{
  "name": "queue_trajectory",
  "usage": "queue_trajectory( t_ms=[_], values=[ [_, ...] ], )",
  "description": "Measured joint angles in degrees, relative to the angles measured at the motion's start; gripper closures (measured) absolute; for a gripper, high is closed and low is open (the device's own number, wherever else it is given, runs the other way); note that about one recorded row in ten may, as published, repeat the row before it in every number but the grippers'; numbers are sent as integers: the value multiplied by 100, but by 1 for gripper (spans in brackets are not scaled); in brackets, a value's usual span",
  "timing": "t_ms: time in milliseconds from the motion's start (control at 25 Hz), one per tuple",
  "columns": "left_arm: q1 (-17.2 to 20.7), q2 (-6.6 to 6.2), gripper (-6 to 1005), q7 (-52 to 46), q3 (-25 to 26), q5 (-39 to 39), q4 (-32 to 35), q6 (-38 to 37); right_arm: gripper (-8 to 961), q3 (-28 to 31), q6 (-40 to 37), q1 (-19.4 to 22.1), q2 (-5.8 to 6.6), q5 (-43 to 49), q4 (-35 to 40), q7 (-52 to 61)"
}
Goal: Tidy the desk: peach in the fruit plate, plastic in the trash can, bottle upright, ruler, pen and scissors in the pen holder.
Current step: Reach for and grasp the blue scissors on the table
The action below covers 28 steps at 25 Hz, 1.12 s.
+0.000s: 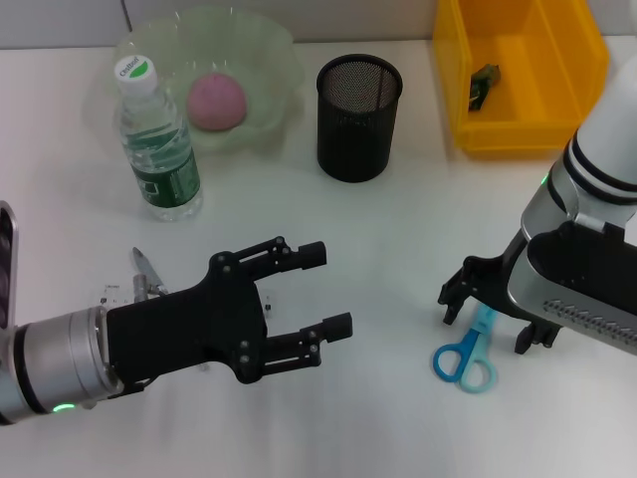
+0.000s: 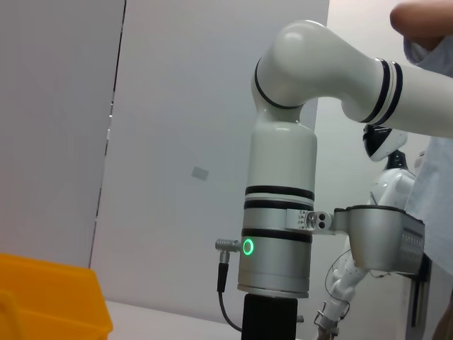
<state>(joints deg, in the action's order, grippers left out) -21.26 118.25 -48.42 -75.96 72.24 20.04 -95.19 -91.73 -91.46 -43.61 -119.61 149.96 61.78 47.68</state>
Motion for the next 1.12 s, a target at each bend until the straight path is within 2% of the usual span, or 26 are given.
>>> queue_trajectory(
  t_ms=[720, 920, 1120],
  values=[
    [9, -5, 244, 22, 38, 6, 5, 1, 176, -125, 126, -130, 0, 70, -198, 47],
    [9, -5, 244, 29, 108, 22, 14, 7, 238, -125, 139, -144, 0, 59, -220, 46],
    [9, -5, 244, 35, 126, 26, 18, 15, 232, -161, 186, -149, 0, 41, -230, 44]
  ],
)
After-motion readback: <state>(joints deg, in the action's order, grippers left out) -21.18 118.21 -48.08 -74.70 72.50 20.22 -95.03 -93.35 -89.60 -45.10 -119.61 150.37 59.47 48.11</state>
